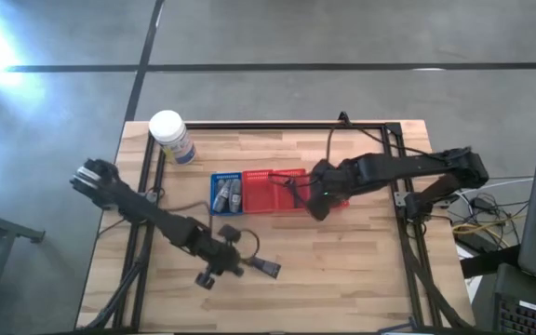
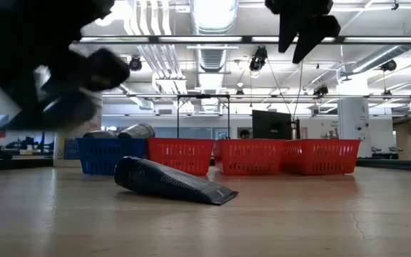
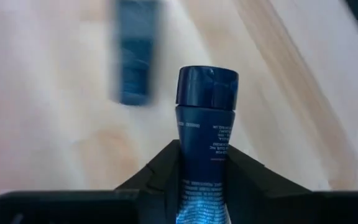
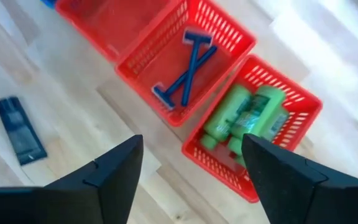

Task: Pick & Place Travel size toiletries
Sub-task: Put the shave cream into the left red bin

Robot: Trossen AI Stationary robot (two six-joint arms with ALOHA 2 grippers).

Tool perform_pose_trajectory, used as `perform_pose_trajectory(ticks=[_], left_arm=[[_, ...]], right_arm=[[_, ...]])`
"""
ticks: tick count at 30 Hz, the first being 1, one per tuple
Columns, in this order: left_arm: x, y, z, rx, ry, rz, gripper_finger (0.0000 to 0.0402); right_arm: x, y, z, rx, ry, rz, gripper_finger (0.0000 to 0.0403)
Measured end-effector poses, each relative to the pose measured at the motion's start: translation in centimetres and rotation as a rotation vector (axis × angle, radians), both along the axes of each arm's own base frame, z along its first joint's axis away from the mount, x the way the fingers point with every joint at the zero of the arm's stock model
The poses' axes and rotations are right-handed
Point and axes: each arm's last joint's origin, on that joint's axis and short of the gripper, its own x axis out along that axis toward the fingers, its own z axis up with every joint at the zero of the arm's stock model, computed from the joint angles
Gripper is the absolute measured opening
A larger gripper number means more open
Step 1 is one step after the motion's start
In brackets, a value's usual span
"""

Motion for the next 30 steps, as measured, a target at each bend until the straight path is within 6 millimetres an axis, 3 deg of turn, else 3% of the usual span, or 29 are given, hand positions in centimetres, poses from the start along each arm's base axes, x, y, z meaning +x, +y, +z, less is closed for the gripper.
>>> perform_pose_trajectory(ticks=[3, 5, 9, 12, 18, 30], left_arm=[[0.1, 2.1, 2.9, -0.066, -0.094, 0.224, 0.0099], [0.3, 4.3, 4.3, -0.141, -0.147, 0.475, 0.0099], [0.6, 9.9, 5.1, -0.425, -0.187, 1.159, 0.0099], [0.7, 13.3, 5.1, -0.664, -0.224, 1.489, 0.0099], [2.1, 16.2, 5.1, -0.787, -0.341, 1.591, 0.0099], [5.3, 16.9, 0.9, -0.675, -0.230, 1.691, 0.0099]], right_arm=[[-1.1, -0.2, 1.0, -0.011, -0.048, -0.034, 0.0257], [-1.7, -0.3, 1.5, -0.023, -0.079, -0.066, 0.0252], [-3.1, -0.6, 1.5, -0.042, -0.110, -0.134, 0.0243], [-4.0, -0.7, 1.0, -0.043, -0.111, -0.171, 0.0238], [-5.6, -0.8, -0.5, -0.017, -0.111, -0.245, 0.0230], [-6.6, -1.0, -0.9, -0.001, -0.220, -0.286, 0.0232]])
